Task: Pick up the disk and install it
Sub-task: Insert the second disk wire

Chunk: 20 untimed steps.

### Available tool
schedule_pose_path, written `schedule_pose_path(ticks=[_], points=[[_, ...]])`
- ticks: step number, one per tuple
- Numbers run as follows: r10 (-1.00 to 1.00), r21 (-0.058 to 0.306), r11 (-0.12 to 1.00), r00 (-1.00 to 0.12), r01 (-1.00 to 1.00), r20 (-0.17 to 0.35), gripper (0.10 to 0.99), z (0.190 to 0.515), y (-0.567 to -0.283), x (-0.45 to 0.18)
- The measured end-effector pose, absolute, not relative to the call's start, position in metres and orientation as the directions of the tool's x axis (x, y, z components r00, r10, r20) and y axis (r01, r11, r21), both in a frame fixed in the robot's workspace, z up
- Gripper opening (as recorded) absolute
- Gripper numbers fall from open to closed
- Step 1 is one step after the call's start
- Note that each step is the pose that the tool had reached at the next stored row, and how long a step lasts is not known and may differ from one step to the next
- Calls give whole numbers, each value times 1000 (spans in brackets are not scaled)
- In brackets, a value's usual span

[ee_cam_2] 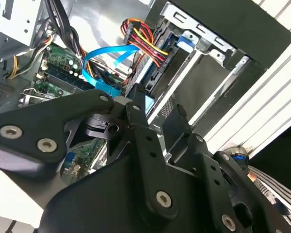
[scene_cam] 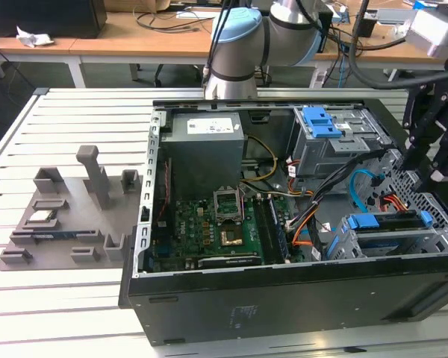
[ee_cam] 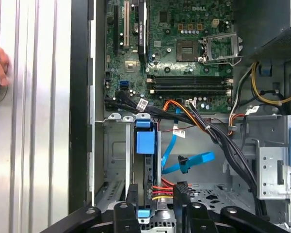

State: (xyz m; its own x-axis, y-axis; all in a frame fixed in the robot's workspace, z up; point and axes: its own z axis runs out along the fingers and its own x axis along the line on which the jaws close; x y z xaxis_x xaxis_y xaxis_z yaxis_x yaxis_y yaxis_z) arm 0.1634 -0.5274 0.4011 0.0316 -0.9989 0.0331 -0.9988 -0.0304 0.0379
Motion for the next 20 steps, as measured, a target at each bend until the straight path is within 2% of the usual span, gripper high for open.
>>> schedule_pose_path(ticks=[5,13,14,15,20], points=[[-996,29,-78,79,-997,31,420,367,-503,138],[-996,29,-78,79,-997,31,404,365,-502,138],[-996,29,-78,79,-997,31,220,365,-502,138],[-996,29,-78,79,-997,31,157,365,-502,138],[-996,29,-78,79,-997,32,157,365,-503,138]])
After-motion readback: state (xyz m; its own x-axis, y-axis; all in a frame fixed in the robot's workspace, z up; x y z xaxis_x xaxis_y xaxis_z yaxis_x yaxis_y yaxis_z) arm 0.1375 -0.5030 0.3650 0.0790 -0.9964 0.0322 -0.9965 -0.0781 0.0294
